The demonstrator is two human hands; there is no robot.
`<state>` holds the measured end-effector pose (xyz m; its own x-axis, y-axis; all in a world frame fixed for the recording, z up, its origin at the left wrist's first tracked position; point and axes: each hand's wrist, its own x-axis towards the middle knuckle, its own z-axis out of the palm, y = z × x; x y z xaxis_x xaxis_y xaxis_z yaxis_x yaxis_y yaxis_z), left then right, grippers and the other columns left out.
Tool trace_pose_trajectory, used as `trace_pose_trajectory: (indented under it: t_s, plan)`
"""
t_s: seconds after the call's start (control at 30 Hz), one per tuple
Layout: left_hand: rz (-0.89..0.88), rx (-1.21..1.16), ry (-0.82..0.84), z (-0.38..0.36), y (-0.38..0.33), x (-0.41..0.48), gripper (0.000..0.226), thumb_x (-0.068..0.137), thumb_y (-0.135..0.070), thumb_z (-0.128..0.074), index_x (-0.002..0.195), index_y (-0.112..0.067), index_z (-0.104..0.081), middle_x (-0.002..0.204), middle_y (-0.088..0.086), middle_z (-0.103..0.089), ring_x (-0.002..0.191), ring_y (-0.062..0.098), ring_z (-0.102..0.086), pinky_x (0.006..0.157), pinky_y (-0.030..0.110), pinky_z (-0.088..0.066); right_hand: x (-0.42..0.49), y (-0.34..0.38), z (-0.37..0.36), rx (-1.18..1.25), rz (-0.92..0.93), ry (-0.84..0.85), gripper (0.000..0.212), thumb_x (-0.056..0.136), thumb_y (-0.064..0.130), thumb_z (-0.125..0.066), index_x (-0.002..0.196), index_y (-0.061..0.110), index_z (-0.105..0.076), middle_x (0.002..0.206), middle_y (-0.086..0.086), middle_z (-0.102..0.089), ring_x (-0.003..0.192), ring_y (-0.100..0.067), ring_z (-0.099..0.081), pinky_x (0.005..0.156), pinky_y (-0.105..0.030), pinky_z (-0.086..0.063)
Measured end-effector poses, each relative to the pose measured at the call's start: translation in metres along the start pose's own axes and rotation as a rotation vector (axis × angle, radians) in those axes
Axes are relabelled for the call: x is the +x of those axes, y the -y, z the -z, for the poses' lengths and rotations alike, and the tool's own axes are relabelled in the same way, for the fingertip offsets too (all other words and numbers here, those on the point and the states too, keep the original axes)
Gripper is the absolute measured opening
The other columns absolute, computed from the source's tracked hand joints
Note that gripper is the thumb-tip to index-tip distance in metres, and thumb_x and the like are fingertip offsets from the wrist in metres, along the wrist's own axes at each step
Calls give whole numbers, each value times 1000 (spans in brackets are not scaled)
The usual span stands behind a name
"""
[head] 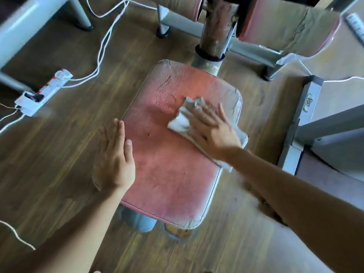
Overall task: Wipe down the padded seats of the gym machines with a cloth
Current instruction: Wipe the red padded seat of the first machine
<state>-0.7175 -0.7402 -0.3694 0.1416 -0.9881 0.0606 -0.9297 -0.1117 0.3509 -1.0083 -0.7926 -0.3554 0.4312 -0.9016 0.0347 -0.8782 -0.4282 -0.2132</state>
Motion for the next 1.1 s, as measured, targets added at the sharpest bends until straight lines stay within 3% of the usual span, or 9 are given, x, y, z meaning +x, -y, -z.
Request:
trace_pose_trajectory:
  t_s: [0.17, 0.3, 0.4, 0.53, 0.6, 0.77, 0.87, 0.97, 1.1]
  plan:
    - [21, -50, 19, 1, 0, -1, 55, 104, -43, -23, 157, -28, -28, 165, -6, -27, 152, 25, -26, 115, 48, -38, 48, -36, 16, 44, -230, -37, 56, 106, 53, -26, 159, 39, -14, 167, 10, -18, 155, -20, -12, 125, -55, -2]
    - [5, -81, 19, 1, 0, 0, 54, 105, -39, -27, 157, -26, -30, 165, -7, -26, 152, 25, -26, 118, 43, -32, 56, -28, 11, 58, -385, -78, 55, 107, 49, -29, 159, 33, -23, 165, 2, -27, 154, -24, -17, 126, -49, -2]
    - [-9, -117, 23, 0, 2, 2, 55, 104, -38, -28, 157, -23, -32, 165, -6, -27, 152, 22, -25, 120, 38, -26, 40, -1, 3, 57, -404, -112, 54, 105, 46, -34, 155, 26, -35, 162, -1, -33, 153, -28, -22, 126, -48, -7]
    - [-28, -235, 58, 1, 5, 4, 59, 101, -37, -28, 156, -18, -33, 166, -2, -24, 154, 19, -20, 121, 22, -9, 1, 51, -8, 61, -358, -114, 56, 104, 47, -36, 157, 30, -30, 163, 6, -31, 152, -25, -24, 126, -46, -8]
    - [-53, -255, 79, 2, 7, 6, 59, 102, -37, -28, 156, -15, -33, 166, 2, -25, 154, 23, -21, 126, 31, -12, -16, 75, -13, 72, -371, -113, 56, 104, 46, -37, 157, 30, -29, 163, 7, -31, 151, -24, -25, 126, -45, -9]
    - [-234, -184, 171, -1, 23, 10, 66, 101, -41, -26, 154, -2, -32, 163, 18, -26, 149, 40, -29, 121, 52, -27, -53, 135, -22, 69, -478, -123, 56, 104, 49, -37, 157, 32, -30, 163, 7, -31, 152, -20, -24, 126, -41, -11]
    - [-449, -141, 258, 6, 45, 17, 70, 98, -43, -22, 155, -2, -29, 164, 17, -21, 151, 40, -24, 123, 50, -18, -67, 171, -28, 70, -508, -154, 54, 103, 50, -40, 153, 31, -38, 161, 7, -36, 151, -20, -28, 126, -41, -14]
    - [-686, -153, 315, 12, 76, 34, 70, 98, -48, -18, 158, -11, -23, 165, 2, -9, 153, 34, -17, 123, 53, -11, -78, 198, -32, 73, -502, -171, 54, 101, 53, -43, 151, 31, -44, 158, 7, -40, 150, -18, -31, 126, -40, -16]
    - [-850, -122, 349, 14, 97, 49, 75, 96, -58, -8, 160, -20, -12, 165, -9, 4, 154, 23, 9, 122, 51, 7, -89, 224, -38, 65, -520, -275, 55, 99, 56, -45, 149, 33, -44, 153, 9, -47, 145, -16, -39, 125, -36, -19]
